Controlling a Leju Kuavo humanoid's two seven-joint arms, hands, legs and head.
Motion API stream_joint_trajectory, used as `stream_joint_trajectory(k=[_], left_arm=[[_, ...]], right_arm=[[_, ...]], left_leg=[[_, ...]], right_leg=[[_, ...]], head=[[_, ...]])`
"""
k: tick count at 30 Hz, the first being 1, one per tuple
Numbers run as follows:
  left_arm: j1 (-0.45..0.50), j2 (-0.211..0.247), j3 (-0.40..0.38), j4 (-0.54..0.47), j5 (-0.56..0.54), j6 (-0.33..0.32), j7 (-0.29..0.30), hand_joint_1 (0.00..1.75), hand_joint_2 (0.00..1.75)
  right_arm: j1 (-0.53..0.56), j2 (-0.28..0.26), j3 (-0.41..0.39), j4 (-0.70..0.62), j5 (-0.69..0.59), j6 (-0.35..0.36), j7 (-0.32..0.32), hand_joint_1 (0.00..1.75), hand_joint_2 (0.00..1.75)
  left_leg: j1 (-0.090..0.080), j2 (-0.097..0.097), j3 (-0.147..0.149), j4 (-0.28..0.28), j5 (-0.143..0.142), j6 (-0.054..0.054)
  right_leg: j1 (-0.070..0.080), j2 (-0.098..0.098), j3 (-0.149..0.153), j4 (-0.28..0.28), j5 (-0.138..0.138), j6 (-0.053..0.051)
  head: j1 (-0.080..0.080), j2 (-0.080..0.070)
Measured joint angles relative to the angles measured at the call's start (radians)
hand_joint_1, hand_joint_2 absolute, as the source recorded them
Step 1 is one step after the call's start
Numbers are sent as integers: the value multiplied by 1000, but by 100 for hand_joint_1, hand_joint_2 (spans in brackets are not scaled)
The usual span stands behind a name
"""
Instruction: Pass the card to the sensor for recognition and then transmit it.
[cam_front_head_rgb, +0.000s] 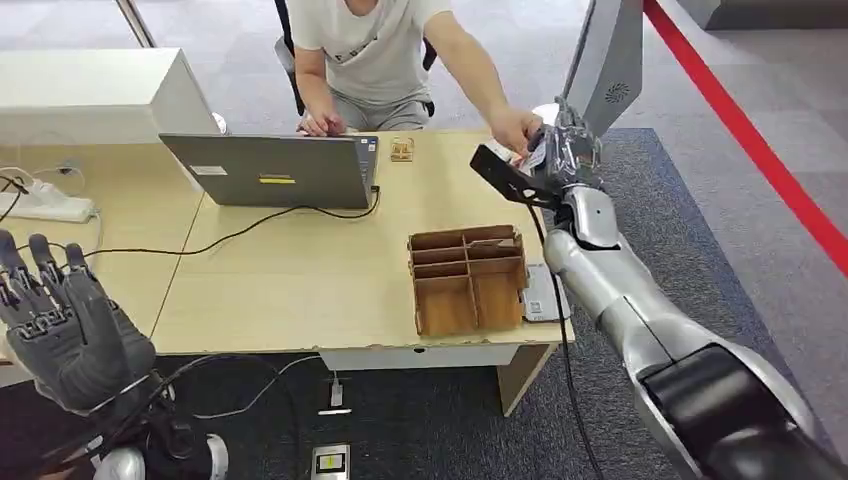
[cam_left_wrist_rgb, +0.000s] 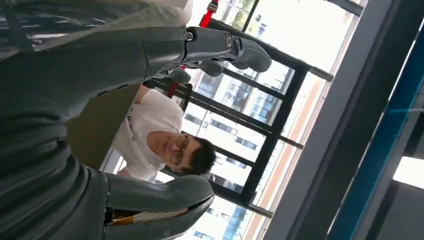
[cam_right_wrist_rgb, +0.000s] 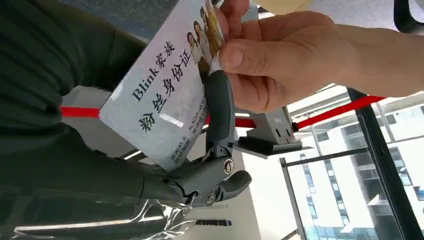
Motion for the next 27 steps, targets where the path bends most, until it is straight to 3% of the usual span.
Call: stream_joint_trajectory(k=[1, 2, 15, 27], left_arm=[[0, 0, 0, 0, 0, 1, 0, 0, 175], [0, 0, 0, 0, 5, 4, 0, 0, 175], [-11, 0, 2, 4, 3, 26, 0, 0, 175], [-2, 0, 13, 4, -6, 34, 0, 0, 175]], right_arm=[[0, 0, 0, 1, 1, 0, 2, 19, 175], [0, -1, 0, 4, 3, -1, 6, 0, 175], [-16, -7, 1, 8, 22, -4, 3, 0, 175], [1, -78, 3, -108, -13, 6, -24, 0, 175]], left_leg=[[0, 0, 0, 0, 0, 0], [0, 0, 0, 0, 0, 0], [0, 0, 0, 0, 0, 0], [0, 0, 0, 0, 0, 0]], right_leg=[[0, 0, 0, 0, 0, 0], [0, 0, 0, 0, 0, 0], [0, 0, 0, 0, 0, 0], [0, 0, 0, 0, 0, 0]], head=[[0, 0], [0, 0], [0, 0], [0, 0]])
